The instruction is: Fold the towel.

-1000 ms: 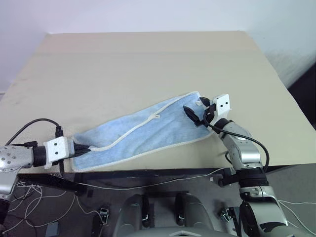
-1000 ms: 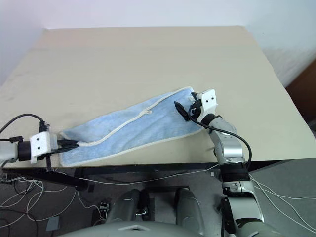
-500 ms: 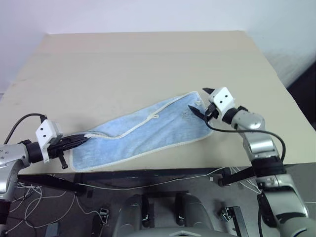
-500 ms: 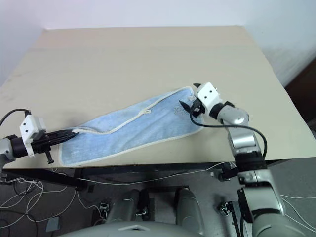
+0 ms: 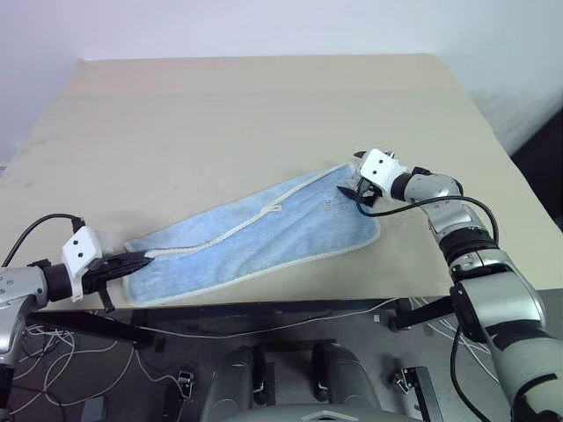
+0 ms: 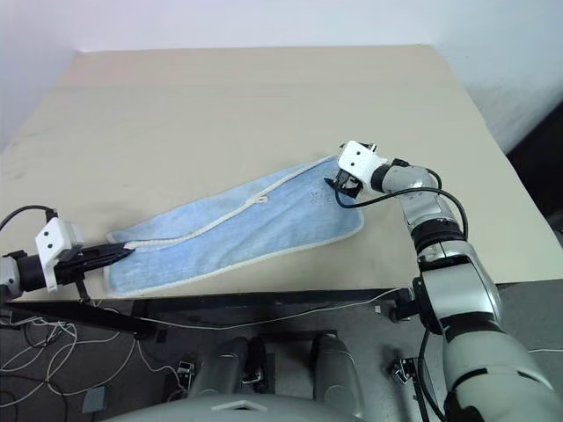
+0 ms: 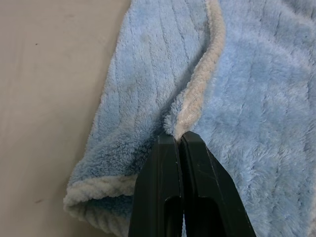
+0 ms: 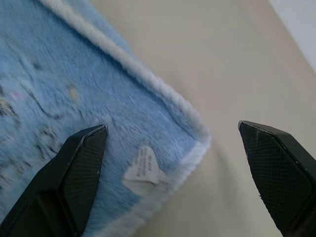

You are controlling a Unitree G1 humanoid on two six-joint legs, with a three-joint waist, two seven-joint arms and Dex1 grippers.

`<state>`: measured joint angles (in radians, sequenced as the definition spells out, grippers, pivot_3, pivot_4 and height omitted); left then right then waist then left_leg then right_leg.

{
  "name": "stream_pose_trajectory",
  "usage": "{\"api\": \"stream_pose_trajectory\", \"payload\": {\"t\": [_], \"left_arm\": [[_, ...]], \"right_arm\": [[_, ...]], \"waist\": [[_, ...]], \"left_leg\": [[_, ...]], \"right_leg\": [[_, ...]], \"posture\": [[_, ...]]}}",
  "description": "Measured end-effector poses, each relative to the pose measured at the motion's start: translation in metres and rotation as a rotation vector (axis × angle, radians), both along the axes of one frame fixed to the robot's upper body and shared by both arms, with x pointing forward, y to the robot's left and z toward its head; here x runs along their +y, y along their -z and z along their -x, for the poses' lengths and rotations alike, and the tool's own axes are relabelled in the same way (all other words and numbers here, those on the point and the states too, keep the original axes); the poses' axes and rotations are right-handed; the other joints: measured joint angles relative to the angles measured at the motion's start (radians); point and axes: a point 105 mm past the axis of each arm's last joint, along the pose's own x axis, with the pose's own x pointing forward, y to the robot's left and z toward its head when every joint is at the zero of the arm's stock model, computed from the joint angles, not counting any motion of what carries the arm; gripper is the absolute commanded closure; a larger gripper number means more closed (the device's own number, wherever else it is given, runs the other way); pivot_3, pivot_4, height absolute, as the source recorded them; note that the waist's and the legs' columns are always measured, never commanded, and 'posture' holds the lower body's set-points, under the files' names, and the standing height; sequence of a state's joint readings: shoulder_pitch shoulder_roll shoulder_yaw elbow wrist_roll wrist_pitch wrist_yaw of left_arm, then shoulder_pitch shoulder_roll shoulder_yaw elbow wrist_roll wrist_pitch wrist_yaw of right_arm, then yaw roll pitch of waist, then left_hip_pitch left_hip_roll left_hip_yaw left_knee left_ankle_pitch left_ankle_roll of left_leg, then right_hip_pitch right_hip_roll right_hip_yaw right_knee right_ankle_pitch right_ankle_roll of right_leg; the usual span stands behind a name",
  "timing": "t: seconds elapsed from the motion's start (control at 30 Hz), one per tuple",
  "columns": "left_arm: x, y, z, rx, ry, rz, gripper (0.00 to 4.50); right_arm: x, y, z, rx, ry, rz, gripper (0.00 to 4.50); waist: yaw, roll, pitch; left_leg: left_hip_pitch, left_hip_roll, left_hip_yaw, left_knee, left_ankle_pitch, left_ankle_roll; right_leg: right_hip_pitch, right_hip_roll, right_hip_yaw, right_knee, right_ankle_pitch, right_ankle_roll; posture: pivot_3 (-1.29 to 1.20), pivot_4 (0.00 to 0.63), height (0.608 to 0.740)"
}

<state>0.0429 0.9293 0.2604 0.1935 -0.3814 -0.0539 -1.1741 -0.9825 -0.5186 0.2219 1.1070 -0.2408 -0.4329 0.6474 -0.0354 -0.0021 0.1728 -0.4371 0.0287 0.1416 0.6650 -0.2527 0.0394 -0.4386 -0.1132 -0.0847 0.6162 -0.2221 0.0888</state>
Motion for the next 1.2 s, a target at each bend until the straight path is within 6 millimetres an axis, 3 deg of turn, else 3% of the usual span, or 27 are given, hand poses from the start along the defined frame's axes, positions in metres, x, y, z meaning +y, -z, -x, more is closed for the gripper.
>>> {"api": "stream_pose_trajectory", "payload": {"t": [0.3,0.57,1.0,1.2], "left_arm": [[0.002,0.008,0.007,0.022,-0.006,-0.009,4.48],[0.005,0.013,0.018,0.053,0.030,-0.067,4.48],[0.009,0.013,0.022,0.054,0.032,-0.086,4.48],[0.010,0.013,0.023,0.058,0.031,-0.092,4.50]], "right_arm": [[0.010,-0.001,-0.007,-0.032,0.008,0.010,0.00],[0.022,-0.013,-0.014,-0.080,0.015,-0.003,0.00],[0.034,-0.002,-0.015,-0.099,0.004,0.084,0.00],[0.033,0.002,-0.015,-0.102,0.012,0.109,1.88]], "waist": [[-0.013,0.000,0.000],[-0.014,0.001,0.000],[-0.025,0.001,0.000],[-0.032,0.001,0.000]], "left_leg": [[0.000,0.001,0.001,-0.001,0.000,-0.001],[0.000,0.001,0.001,-0.001,0.000,-0.001],[0.000,0.001,0.001,-0.002,0.001,-0.002],[0.000,0.001,0.002,-0.002,0.001,-0.002]], "right_leg": [[0.000,0.001,0.000,0.000,0.000,0.000],[-0.001,0.001,0.000,0.000,0.000,-0.001],[-0.001,0.001,0.000,0.001,-0.001,-0.001],[-0.001,0.001,0.000,0.001,-0.001,-0.001]], "posture": [[0.00,0.150,0.740],[0.00,0.150,0.740],[0.00,0.150,0.740],[0.00,0.150,0.740]]}}
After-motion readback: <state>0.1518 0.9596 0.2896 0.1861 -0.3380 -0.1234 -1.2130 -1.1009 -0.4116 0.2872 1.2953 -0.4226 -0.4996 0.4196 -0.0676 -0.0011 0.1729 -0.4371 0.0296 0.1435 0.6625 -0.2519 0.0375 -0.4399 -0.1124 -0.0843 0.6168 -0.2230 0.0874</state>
